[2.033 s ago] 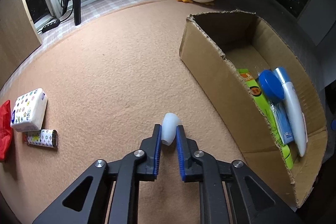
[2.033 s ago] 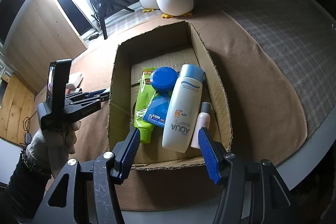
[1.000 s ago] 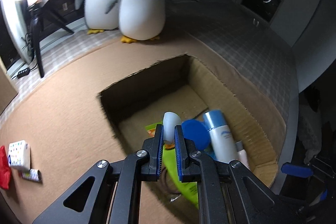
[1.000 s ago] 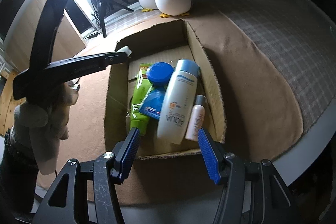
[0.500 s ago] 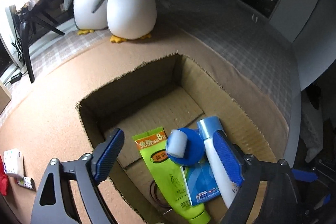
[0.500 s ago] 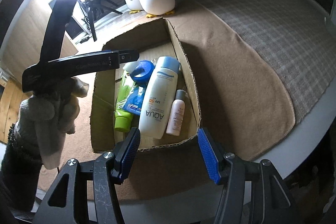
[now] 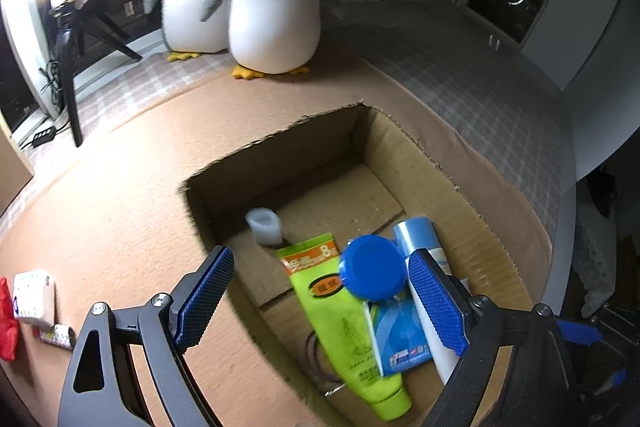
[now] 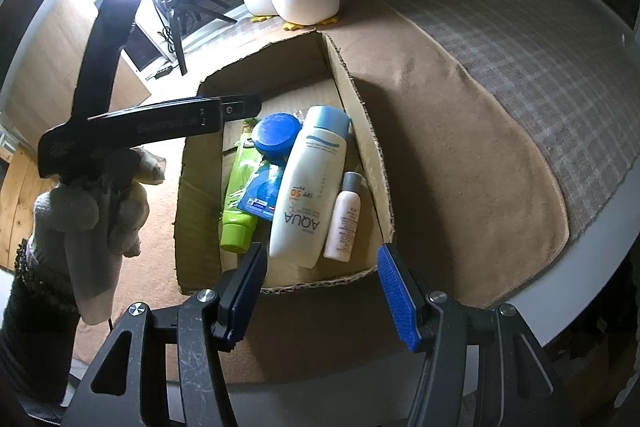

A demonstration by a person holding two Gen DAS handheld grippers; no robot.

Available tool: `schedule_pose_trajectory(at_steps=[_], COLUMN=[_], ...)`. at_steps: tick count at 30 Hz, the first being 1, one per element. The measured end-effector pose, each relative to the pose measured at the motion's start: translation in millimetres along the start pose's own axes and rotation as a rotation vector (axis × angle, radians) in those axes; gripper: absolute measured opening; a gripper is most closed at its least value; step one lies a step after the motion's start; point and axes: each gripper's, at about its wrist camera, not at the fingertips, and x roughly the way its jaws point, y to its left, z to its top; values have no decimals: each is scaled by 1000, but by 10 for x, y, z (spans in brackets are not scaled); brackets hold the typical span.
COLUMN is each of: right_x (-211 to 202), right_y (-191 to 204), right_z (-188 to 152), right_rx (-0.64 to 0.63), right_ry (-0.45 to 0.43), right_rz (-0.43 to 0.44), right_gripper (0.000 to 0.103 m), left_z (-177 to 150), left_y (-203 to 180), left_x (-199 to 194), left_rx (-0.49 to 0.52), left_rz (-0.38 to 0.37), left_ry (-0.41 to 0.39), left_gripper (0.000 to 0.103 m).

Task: Organize objects
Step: 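Carry the white foam cube with the left tool into the box and release, then move the left tool to the red cloth pouch and close on it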

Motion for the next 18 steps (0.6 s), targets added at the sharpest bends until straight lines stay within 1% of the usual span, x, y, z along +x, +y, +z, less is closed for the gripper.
schedule_pose_trajectory(at_steps=[4,9,12,18], right_x=[-2,11,32,103], right_y=[92,286,443,821], right_z=[36,90,122,205], right_rx=[-9,-38,-63,-118], right_ry=[-2,-6,-6,-10], right_rz=[11,27,40,72], right_gripper=[54,54,54,54], left_z=[-88,-285,-438,-808], left_y=[150,417,625,1168], left_x=[-177,-442,-617,-1020], left_rx=[-23,-62,-100,-184], left_rz=[12,49,66,133], left_ry=[-14,-33,-41,-56], left_gripper=[92,92,92,92])
